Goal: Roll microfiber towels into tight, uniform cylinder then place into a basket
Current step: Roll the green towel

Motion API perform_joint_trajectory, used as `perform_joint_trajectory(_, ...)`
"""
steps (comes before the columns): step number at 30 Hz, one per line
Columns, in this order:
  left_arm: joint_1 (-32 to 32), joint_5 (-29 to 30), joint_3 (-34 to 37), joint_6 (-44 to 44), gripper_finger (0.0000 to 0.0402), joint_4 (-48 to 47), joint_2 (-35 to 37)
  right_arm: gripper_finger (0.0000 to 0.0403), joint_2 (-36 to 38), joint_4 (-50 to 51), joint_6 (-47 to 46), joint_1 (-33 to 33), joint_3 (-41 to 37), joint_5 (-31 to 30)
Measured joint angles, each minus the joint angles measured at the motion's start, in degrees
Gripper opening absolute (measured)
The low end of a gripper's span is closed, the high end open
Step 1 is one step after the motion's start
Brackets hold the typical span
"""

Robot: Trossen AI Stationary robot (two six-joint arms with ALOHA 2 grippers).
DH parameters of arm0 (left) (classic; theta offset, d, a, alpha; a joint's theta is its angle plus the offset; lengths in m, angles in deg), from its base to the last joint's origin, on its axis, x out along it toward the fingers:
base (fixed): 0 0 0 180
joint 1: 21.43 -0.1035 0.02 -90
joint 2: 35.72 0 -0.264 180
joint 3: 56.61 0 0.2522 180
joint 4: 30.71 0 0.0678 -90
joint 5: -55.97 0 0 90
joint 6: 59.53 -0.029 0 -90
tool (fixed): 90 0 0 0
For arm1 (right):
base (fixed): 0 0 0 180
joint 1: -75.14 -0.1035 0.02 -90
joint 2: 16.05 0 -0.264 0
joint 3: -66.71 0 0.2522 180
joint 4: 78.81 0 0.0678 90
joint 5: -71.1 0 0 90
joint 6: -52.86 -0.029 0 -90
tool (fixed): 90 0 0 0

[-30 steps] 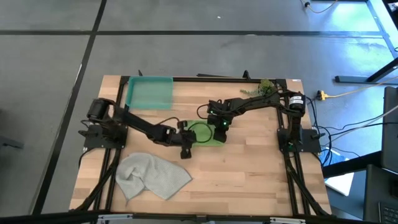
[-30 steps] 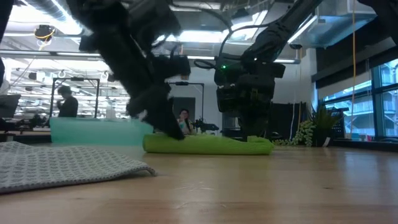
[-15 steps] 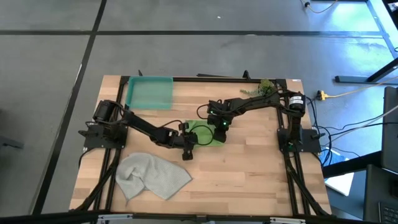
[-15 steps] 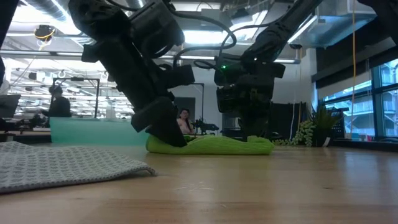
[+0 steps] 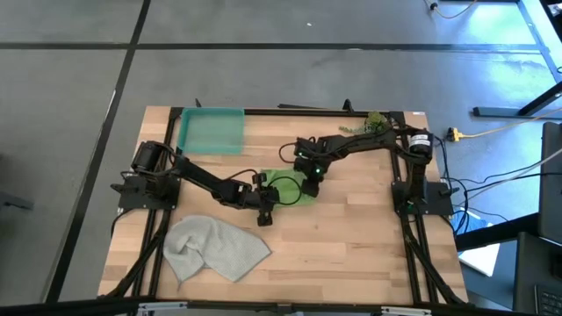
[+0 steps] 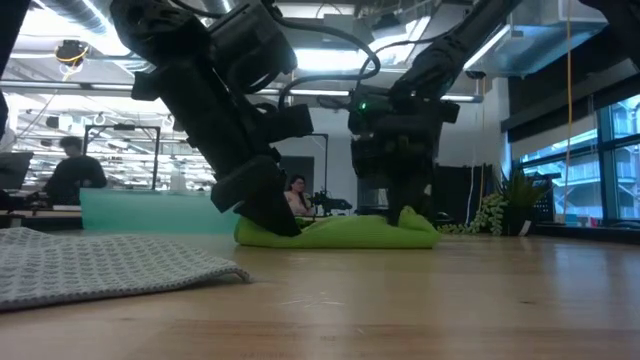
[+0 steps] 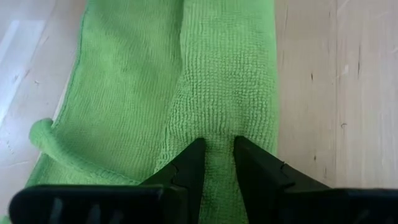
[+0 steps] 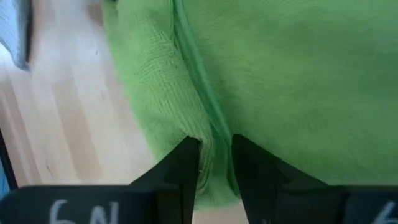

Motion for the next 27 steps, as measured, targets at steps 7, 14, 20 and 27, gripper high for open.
perform_joint_trajectory(7, 0.0, -0.09, 0.02, 1.28, 0.0087, -0.1, -0.04, 0.0103, 8.35, 0.04, 0.09, 0.98, 0.02, -6.56)
perform_joint_trajectory(14, 0.0, -0.09, 0.06, 1.49, 0.0087, -0.08, -0.06, 0.0103, 17.11, 2.88, 3.31, -0.5, 0.09, -17.72)
perform_joint_trajectory(20, 0.0, -0.14, 0.07, 1.51, 0.0087, -0.09, -0.08, 0.0103, 21.57, 3.38, 8.58, -5.63, 0.08, -25.95)
perform_joint_trajectory(27, -0.04, -0.19, 0.07, 1.51, 0.0087, -0.15, -0.12, 0.0103, 22.96, 0.69, 17.66, -13.03, -3.71, -25.73)
